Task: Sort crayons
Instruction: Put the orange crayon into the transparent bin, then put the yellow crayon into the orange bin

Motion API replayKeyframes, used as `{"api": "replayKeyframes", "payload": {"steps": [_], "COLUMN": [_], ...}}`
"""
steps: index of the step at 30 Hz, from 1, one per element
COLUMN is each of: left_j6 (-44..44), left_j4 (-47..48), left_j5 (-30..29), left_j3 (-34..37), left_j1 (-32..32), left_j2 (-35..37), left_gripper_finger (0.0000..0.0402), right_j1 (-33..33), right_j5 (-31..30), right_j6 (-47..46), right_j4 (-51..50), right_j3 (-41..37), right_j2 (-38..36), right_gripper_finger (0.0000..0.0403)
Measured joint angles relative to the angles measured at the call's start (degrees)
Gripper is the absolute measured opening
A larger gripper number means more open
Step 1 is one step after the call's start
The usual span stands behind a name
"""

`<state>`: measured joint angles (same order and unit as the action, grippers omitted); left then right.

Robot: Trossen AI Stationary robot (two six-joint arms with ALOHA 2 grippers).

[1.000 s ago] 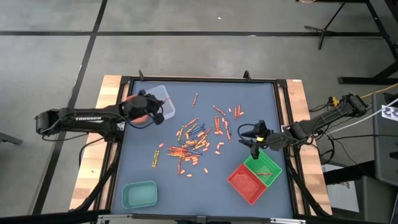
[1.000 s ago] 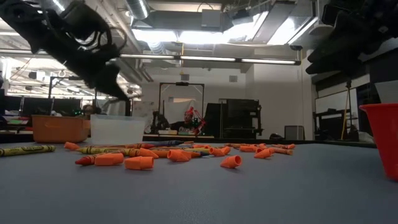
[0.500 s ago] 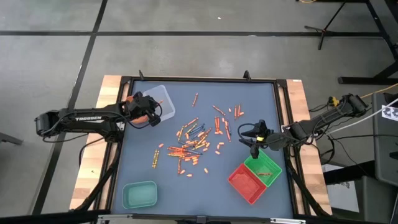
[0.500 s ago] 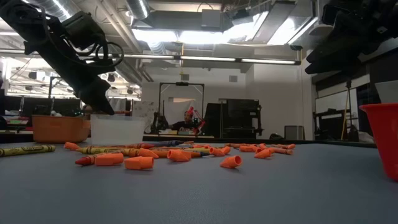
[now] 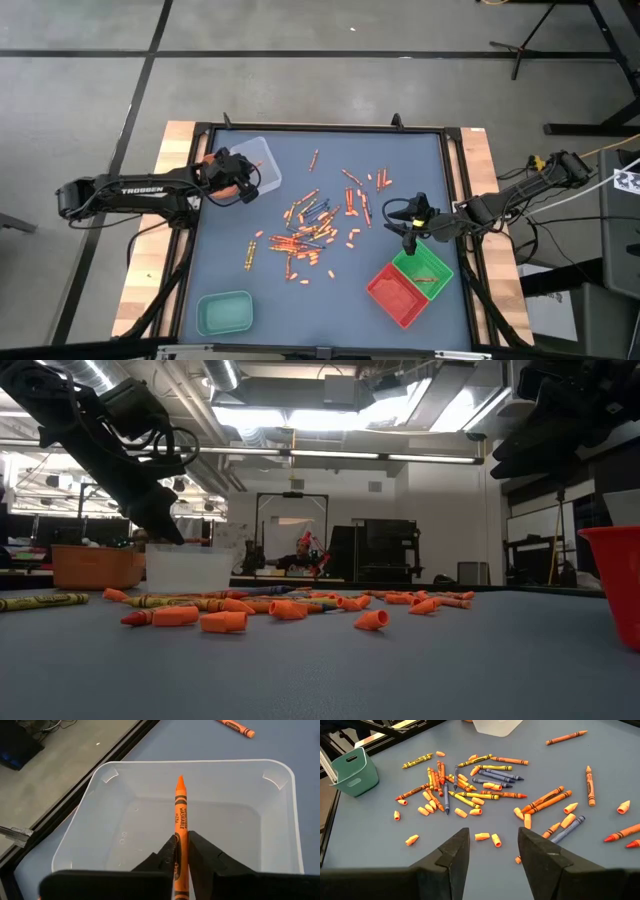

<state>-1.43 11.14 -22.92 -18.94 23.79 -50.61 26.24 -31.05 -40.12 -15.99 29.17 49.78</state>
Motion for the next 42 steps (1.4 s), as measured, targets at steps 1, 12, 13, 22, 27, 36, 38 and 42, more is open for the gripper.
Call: {"api": "replayKeyframes", "payload": {"steps": [1, 12, 13, 22, 27, 36, 38, 42], "left_j6": [-0.01, -3.01, -4.09, -6.99, -17.02, -44.58, -50.05, -58.84], "left_j4": [0.00, -1.34, -1.65, 1.05, 12.15, 27.91, 28.74, 28.81], "left_j5": [0.00, 0.07, 0.07, 13.26, 19.32, 25.23, 25.26, 25.24], "left_j3": [0.00, 0.00, -0.02, -9.02, -15.11, -16.11, -16.11, -16.11], "left_j1": [0.00, -0.42, -0.74, -5.80, -11.60, -26.37, -29.41, -34.71], "left_j2": [0.00, 0.00, 0.05, 0.15, 0.17, -0.91, -1.57, -3.70], "left_gripper_finger": [0.0045, 0.0117, 0.0120, 0.0116, 0.0108, 0.0095, 0.0093, 0.0092], "right_j1": [0.00, 0.00, 0.00, 0.00, 0.00, 0.00, 0.00, 0.00], "right_j5": [0.00, -0.01, 0.00, 0.00, 0.00, 0.09, 0.09, 0.13], "right_j6": [0.00, 0.00, 0.00, 0.00, 0.00, 0.00, 0.00, 0.00], "right_j4": [0.00, 0.00, 0.00, -0.02, -0.02, -0.02, -0.02, -0.02], "right_j3": [0.00, 0.00, 0.00, 0.00, 0.00, 0.00, 0.00, 0.00], "right_j2": [0.00, 0.00, 0.00, 0.00, 0.00, 0.00, 0.00, 0.00], "right_gripper_finger": [0.0166, 0.0166, 0.0166, 0.0166, 0.0166, 0.0166, 0.0166, 0.0166]}}
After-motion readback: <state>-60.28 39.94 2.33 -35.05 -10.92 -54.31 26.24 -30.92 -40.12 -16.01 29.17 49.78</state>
